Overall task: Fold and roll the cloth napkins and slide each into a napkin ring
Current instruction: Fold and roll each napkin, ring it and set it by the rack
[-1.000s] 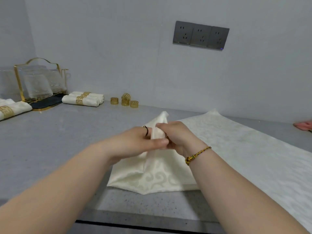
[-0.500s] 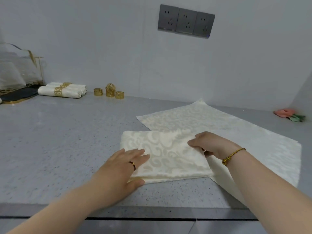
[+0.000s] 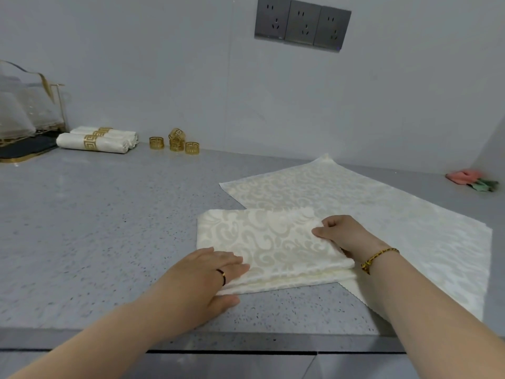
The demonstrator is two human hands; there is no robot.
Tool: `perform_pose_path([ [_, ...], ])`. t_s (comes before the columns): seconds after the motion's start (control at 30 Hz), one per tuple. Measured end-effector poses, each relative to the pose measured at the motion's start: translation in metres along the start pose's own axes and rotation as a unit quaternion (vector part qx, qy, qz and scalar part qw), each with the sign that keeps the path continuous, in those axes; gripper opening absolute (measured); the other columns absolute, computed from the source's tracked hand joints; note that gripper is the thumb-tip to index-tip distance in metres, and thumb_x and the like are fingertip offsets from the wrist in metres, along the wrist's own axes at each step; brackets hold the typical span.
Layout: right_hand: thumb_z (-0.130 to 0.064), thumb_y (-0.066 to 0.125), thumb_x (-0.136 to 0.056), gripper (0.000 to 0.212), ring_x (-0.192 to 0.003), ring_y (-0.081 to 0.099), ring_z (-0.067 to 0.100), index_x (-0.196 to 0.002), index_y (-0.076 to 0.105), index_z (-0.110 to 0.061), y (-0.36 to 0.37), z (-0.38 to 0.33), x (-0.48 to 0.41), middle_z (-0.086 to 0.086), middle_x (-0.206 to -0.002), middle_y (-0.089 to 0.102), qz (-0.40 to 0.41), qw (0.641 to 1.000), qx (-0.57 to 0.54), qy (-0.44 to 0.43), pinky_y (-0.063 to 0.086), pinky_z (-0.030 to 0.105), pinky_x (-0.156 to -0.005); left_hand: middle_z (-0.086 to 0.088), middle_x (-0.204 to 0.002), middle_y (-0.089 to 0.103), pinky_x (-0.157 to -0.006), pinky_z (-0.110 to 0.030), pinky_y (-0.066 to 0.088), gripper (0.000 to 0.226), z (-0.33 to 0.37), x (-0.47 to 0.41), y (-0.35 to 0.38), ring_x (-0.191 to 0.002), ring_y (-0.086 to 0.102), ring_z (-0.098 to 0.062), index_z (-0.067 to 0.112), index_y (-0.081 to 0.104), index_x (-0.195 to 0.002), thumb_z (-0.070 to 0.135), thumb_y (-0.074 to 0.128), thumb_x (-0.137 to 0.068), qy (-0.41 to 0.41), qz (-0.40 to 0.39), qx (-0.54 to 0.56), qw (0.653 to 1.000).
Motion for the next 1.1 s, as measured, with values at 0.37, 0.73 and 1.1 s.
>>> perform_pose_path([
  [0.37, -0.003, 0.061, -0.083, 0.043, -0.026, 0.036, 0.004, -0.052, 0.033, -0.012, 0.005, -0.016, 0.008, 0.003, -0.043, 0.037, -0.012, 0.997, 0.057, -0.056, 0.031, 0.013, -0.035, 0.017, -0.066, 0.07, -0.081, -0.025, 0.033, 0.013, -0.013, -0.005, -0.011, -0.07, 0.07, -0.008, 0.032, 0.072, -0.058, 0.031, 0.082, -0.049, 0.055, 0.078, -0.103, 0.99],
  [0.73, -0.019, 0.06, -0.086, 0.038, -0.03, 0.035, 0.003, -0.05, 0.049, -0.014, 0.067, -0.05, 0.037, -0.006, -0.042, 0.056, -0.144, 0.982, 0.084, -0.087, 0.031, 0.012, -0.039, 0.004, -0.124, 0.058, -0.087, -0.025, 0.04, 0.026, -0.166, 0.001, -0.017, -0.114, 0.052, -0.017, 0.025, 0.063, -0.116, 0.023, 0.049, -0.093, -0.233, 0.014, -0.085, 0.969],
  [1.1, -0.016, 0.056, -0.089, 0.027, -0.123, 0.027, -0.005, -0.114, 0.063, -0.011, 0.104, -0.082, 0.044, -0.005, -0.132, 0.052, -0.1, 0.878, 0.223, -0.411, 0.002, -0.008, -0.095, 0.01, -0.135, 0.047, -0.106, -0.019, 0.02, 0.036, -0.15, -0.001, -0.017, -0.129, 0.038, -0.014, 0.024, 0.061, -0.118, 0.008, 0.042, -0.091, -0.244, 0.081, 0.096, 0.961],
])
Point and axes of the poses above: each hand's wrist, its own x-axis away from the middle knuckle, its own y-axis out of the palm, z = x × y, the point moved 6 cm from there along -x, towards the middle knuckle
